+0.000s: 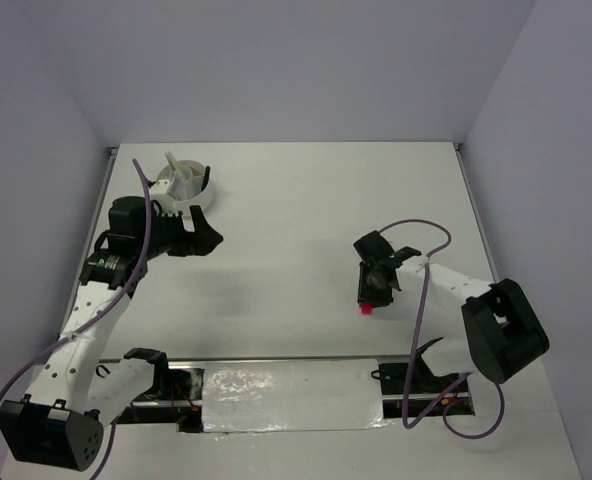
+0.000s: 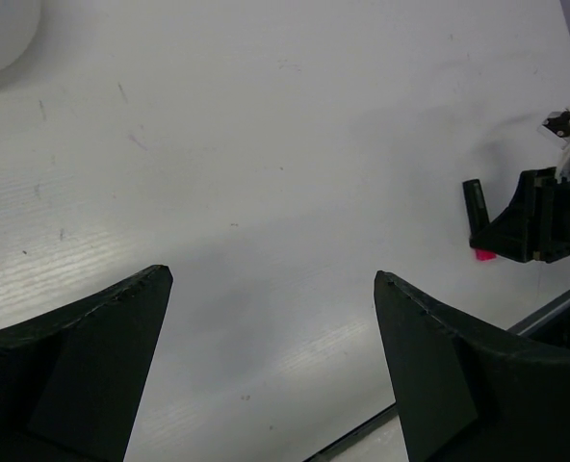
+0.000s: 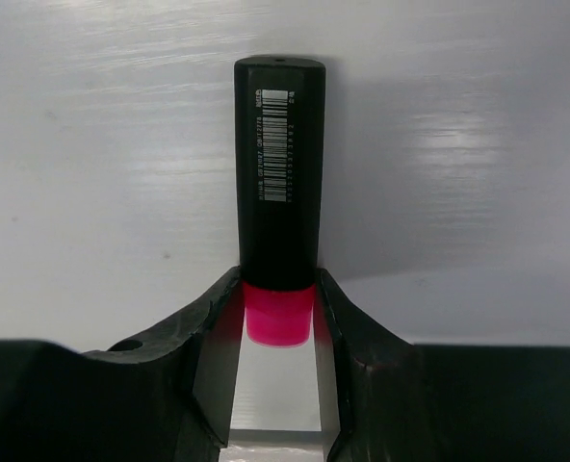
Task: Sort the stationery into containers
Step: Pick up the stationery from the center of the board, then place the stationery in the storage box.
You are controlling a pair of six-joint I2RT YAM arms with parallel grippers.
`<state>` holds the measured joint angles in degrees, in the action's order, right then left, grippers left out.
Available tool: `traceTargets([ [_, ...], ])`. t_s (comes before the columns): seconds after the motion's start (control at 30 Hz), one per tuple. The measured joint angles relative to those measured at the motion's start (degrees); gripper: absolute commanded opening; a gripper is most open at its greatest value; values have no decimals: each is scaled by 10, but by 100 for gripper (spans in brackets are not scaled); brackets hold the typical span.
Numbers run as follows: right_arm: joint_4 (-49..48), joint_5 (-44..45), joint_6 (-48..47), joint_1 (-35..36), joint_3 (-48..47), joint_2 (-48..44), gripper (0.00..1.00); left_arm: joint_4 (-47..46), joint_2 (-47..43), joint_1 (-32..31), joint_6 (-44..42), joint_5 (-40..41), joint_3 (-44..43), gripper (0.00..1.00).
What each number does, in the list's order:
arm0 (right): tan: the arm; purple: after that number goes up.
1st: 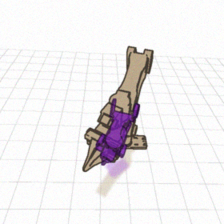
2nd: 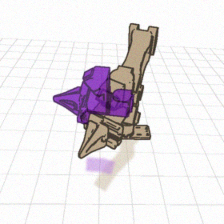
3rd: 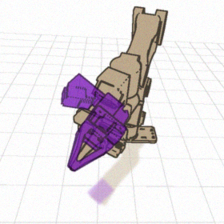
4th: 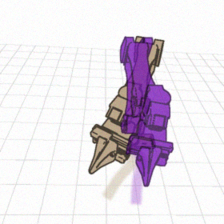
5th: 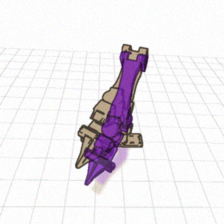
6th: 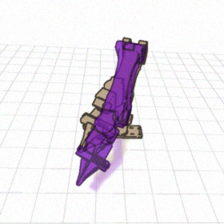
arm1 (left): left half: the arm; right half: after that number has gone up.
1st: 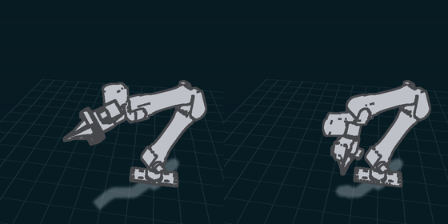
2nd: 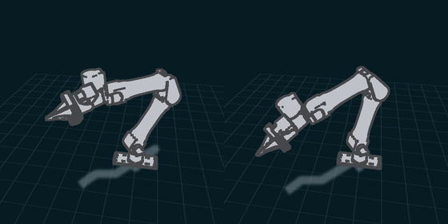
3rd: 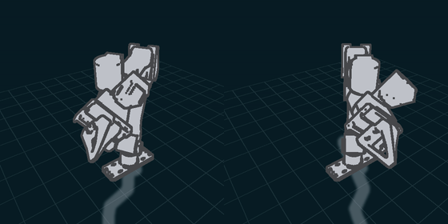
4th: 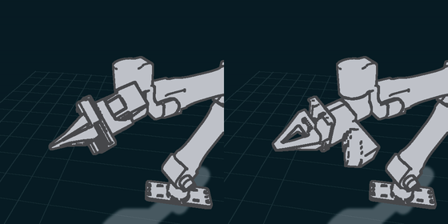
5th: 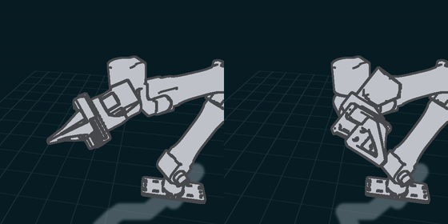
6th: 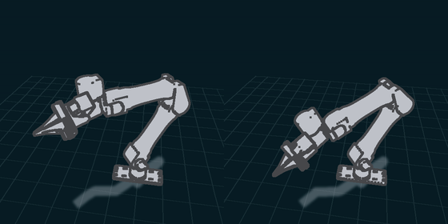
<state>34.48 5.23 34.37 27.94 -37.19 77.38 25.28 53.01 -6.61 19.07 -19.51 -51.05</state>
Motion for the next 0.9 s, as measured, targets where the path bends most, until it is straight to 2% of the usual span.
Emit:
traceTargets([
  [0.13, -37, 1, 1, 54, 0, -3, 6, -28, -13, -1, 28, -52, 27, 99],
  [0.27, -63, 23, -21, 205, -20, -8, 4, -64, -11, -30, 102, -111, 57, 99],
  [0.4, -121, 45, -55, 316, -59, -44, 5, -100, -1, -77, 177, -143, 57, 99],
  [0.53, -184, 70, -102, 388, -87, -92, 5, -135, -1, -115, 238, -163, 54, 99],
  [0.67, -216, 99, -151, 445, -132, -96, 5, -147, -1, -159, 269, -174, 44, 97],
  [0.77, -221, 118, -180, 468, -157, -96, 5, -143, -1, -185, 276, -174, 33, 91],
  [0.9, -220, 145, -204, 479, -174, -96, 5, -138, 0, -198, 278, -172, 30, 72],
])
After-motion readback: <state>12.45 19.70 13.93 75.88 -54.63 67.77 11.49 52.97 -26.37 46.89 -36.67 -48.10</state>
